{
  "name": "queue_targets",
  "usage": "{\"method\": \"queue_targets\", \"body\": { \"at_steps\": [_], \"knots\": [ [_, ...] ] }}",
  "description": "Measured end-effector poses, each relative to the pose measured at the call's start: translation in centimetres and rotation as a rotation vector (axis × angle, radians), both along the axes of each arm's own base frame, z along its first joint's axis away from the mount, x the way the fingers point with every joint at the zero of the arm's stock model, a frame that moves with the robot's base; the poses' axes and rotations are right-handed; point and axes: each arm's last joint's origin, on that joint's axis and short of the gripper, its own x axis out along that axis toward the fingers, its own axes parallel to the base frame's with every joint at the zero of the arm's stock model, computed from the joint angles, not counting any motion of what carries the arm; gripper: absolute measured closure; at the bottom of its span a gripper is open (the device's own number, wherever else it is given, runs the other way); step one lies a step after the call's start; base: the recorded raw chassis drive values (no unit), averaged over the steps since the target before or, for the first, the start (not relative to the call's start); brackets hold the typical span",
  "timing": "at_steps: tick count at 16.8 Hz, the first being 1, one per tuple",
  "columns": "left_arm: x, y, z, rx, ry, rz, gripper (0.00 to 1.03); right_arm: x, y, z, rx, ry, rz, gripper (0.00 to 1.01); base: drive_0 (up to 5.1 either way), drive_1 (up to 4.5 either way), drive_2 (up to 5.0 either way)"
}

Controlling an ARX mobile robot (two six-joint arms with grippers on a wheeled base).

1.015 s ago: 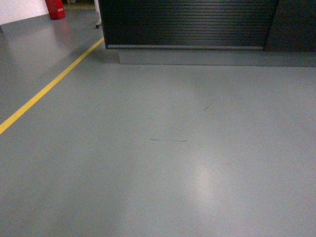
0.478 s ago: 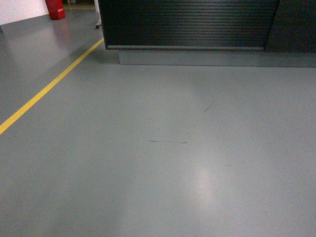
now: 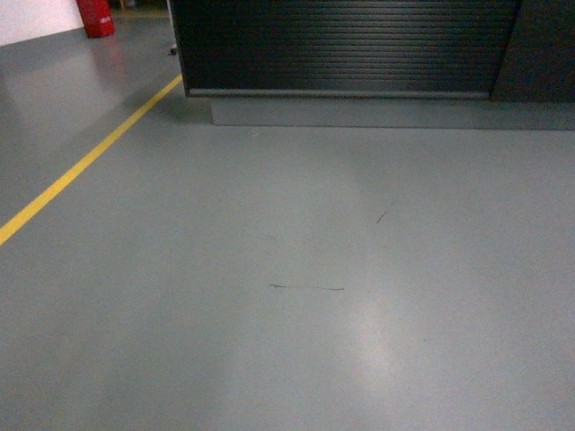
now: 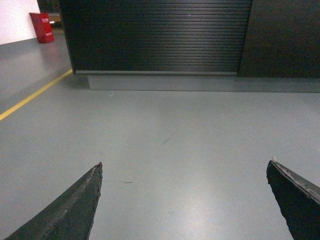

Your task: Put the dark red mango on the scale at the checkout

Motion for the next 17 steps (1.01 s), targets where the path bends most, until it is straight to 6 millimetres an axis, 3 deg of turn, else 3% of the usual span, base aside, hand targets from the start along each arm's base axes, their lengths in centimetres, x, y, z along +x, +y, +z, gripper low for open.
{"method": "queue_targets", "body": {
  "at_steps": [12,17],
  "knots": [
    [0.00,0.00,-0.04,0.000,0.004,0.000,0.05,0.00,0.00,0.01,0.000,-0.001,0.000,0.03,0.0,0.00,0.0],
    [0.00,0.00,-0.01,0.000,0.001,0.001,0.05,0.00,0.00,-0.01,0.000,0.001,0.000,0.03,0.0,4.35,-4.3]
  ]
}}
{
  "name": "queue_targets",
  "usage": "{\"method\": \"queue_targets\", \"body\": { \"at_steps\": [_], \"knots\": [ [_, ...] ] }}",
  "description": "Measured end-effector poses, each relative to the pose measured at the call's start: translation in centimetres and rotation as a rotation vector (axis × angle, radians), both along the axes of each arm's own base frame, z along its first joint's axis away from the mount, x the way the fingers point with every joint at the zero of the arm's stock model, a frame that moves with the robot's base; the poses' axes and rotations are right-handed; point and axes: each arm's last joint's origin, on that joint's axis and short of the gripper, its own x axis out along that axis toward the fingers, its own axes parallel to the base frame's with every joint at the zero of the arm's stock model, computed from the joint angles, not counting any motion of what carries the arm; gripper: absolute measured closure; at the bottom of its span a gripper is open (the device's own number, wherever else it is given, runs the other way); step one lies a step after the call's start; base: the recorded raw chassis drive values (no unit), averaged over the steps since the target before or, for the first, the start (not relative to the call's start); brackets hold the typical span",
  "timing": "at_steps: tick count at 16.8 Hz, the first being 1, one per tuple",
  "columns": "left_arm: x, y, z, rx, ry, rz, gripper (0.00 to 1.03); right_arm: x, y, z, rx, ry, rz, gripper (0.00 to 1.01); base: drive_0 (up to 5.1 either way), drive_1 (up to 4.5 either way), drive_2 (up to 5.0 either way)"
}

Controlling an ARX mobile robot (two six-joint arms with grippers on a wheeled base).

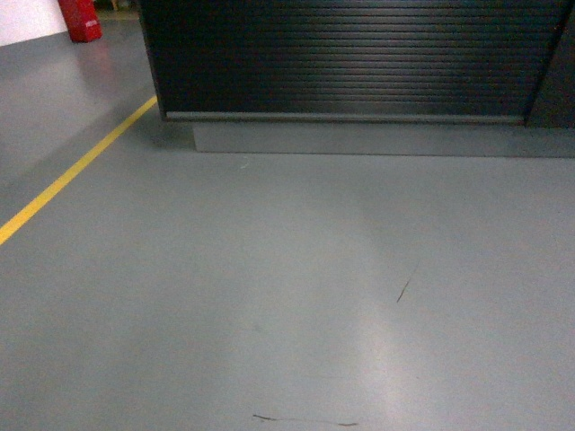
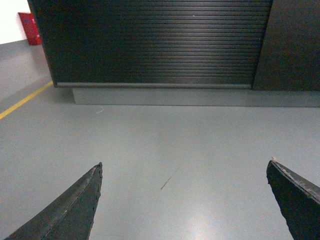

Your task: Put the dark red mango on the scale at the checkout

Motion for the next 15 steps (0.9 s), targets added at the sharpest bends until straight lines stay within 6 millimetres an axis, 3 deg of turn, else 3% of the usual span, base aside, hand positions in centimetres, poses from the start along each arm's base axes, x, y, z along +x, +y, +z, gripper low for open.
{"method": "queue_targets", "body": {
  "at_steps": [15],
  "knots": [
    [0.00,0.00,-0.03,0.000,0.003,-0.001,0.05,0.00,0.00,0.00,0.000,0.000,0.000,0.03,0.0,4.34,-4.3]
  ]
}}
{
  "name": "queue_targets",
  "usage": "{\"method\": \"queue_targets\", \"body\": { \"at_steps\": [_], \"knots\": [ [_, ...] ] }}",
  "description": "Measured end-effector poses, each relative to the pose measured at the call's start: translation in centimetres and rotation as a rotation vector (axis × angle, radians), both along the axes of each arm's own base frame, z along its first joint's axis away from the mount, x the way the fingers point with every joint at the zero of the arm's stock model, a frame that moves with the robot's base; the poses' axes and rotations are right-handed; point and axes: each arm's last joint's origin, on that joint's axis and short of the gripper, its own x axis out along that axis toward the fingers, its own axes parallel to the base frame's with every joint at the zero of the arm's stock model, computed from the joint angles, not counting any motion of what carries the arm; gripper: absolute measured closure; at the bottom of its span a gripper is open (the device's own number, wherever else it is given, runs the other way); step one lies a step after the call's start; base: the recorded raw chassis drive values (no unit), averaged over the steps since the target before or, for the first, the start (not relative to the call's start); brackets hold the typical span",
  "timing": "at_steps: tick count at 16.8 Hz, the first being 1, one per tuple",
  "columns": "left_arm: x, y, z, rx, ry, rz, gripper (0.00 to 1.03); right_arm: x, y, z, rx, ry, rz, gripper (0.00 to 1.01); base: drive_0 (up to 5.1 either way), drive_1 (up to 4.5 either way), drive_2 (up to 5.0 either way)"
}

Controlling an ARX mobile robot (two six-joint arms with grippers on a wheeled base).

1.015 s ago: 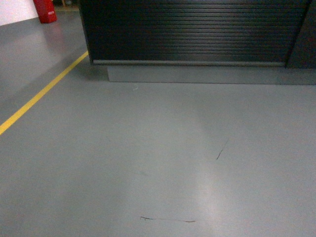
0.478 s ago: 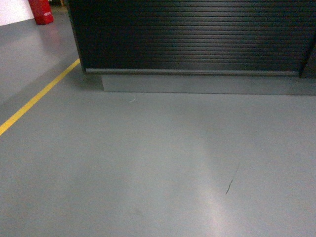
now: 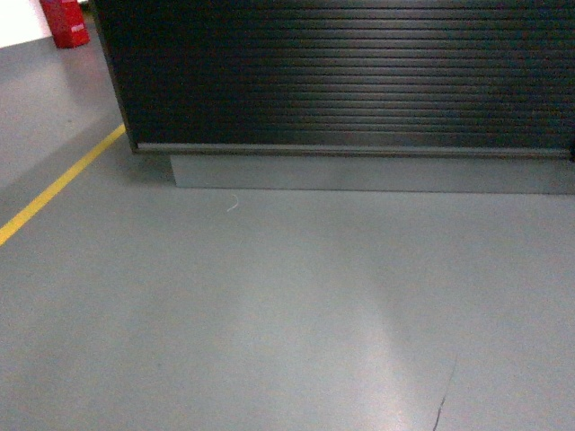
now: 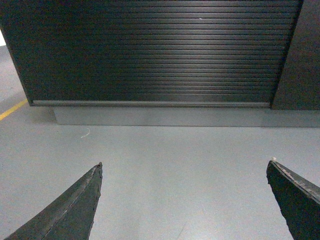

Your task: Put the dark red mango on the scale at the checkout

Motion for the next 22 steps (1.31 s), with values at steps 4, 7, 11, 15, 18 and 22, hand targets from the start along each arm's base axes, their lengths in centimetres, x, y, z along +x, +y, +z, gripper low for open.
{"method": "queue_targets", "body": {
  "at_steps": [4,7,11,15,18,22],
  "knots": [
    [0.00,0.00,0.00,0.000,0.000,-0.001,0.05,0.00,0.00,-0.01,0.000,0.001,0.001,0.03,0.0,4.30,-4.3],
    [0.00,0.00,0.01,0.000,-0.002,0.001,0.05,0.00,0.00,0.04,0.000,-0.005,0.000,0.03,0.0,4.28,-4.4],
    [0.00,0.00,0.03,0.000,-0.003,0.000,0.05,0.00,0.00,0.01,0.000,-0.001,0.000,0.03,0.0,4.29,-4.3],
    [0.00,0.00,0.01,0.000,-0.001,0.000,0.05,0.00,0.00,0.01,0.000,-0.001,0.000,0.03,0.0,4.36,-4.3],
    [0.00,0.00,0.02,0.000,-0.002,0.000,0.05,0.00,0.00,-0.01,0.000,0.002,0.000,0.03,0.0,4.37,-4.3],
    [0.00,0.00,-0.01,0.000,0.001,0.000,0.05,0.00,0.00,0.01,0.000,-0.002,0.000,0.03,0.0,4.27,-4.2]
  ]
}}
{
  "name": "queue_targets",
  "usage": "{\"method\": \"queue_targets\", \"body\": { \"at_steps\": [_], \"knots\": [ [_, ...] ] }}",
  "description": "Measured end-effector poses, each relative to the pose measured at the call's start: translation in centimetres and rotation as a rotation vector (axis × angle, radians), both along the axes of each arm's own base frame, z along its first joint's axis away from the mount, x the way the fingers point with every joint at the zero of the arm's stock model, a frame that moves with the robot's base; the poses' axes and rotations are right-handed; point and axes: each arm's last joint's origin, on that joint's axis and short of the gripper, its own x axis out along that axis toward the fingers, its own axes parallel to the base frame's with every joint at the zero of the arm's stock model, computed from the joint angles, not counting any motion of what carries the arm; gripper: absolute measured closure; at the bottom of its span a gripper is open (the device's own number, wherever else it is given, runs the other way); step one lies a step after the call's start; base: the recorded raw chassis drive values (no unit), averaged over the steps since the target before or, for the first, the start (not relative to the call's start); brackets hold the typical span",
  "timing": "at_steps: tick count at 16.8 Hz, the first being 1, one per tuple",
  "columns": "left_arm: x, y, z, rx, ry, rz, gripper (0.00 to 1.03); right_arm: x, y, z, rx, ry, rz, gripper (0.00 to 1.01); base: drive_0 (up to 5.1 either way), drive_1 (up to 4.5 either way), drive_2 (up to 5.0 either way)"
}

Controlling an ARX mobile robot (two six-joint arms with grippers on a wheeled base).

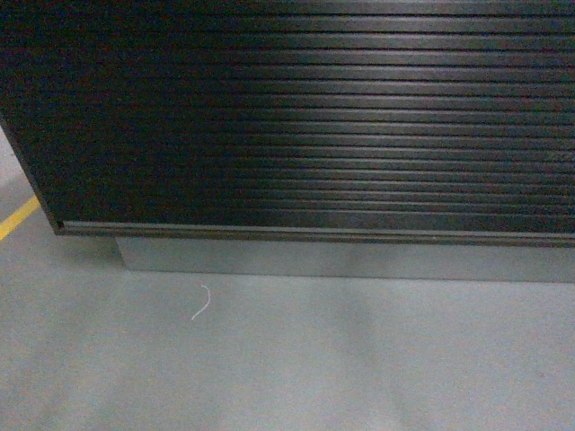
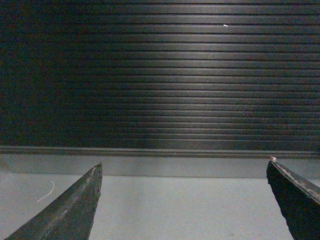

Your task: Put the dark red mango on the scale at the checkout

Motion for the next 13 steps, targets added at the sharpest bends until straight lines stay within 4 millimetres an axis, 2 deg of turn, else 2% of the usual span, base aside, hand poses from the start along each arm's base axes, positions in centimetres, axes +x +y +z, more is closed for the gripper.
{"method": "queue_targets", "body": {
  "at_steps": [3,13],
  "knots": [
    [0.00,0.00,0.03,0.000,-0.003,0.001,0.05,0.00,0.00,-0.03,0.000,0.003,-0.001,0.03,0.0,3.12,-3.0],
    [0.00,0.00,0.02,0.000,-0.002,0.000,0.05,0.00,0.00,-0.01,0.000,0.001,0.000,0.03,0.0,2.02,-1.9]
  ]
}}
